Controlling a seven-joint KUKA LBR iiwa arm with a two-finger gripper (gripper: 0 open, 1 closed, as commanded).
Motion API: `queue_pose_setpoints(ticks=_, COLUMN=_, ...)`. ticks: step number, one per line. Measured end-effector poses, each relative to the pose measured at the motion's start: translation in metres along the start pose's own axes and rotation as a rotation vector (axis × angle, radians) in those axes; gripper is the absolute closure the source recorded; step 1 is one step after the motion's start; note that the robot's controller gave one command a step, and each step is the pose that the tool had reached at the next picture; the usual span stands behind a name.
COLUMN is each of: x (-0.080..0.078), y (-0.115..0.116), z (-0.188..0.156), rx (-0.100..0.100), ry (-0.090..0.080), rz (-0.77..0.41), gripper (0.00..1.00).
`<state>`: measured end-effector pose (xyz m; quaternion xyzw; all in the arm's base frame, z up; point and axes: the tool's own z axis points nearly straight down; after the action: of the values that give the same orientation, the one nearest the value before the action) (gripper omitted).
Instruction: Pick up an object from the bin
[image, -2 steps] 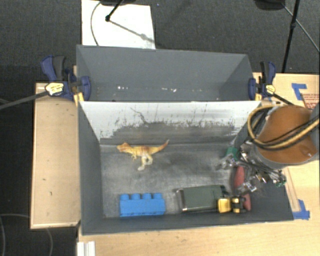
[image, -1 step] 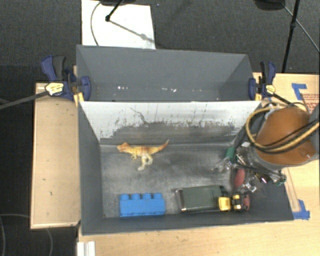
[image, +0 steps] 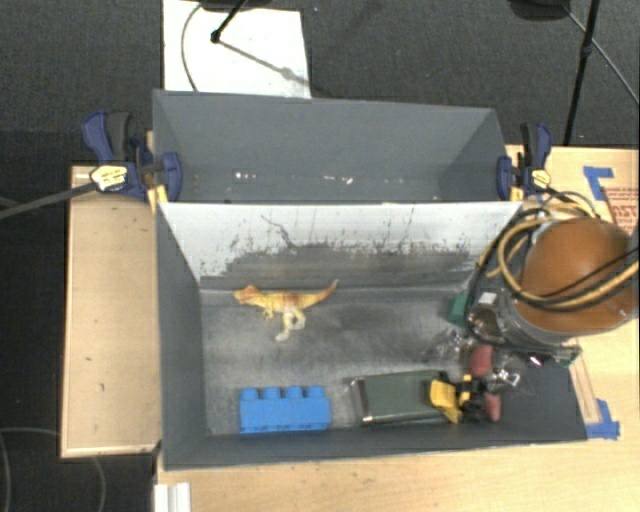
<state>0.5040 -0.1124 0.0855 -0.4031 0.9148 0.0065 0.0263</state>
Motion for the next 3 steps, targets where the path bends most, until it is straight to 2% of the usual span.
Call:
queue_pose_setpoints(ticks=1, x=-0.0002, y=0.0004, z=0.0008, rx=0.000, ry=0.002, rz=0.010, gripper=0.00)
queue_pose_setpoints(ticks=2, x=-0.0014, y=0.0052, z=0.0005, rx=-0.009, ry=-0.001, rz=-0.215, gripper=0.00)
queue_pose_setpoints(ticks=3, x=-0.0017, y=0.0063, z=0.0013, rx=-0.010, ry=-0.004, rz=-0.305, gripper=0.00)
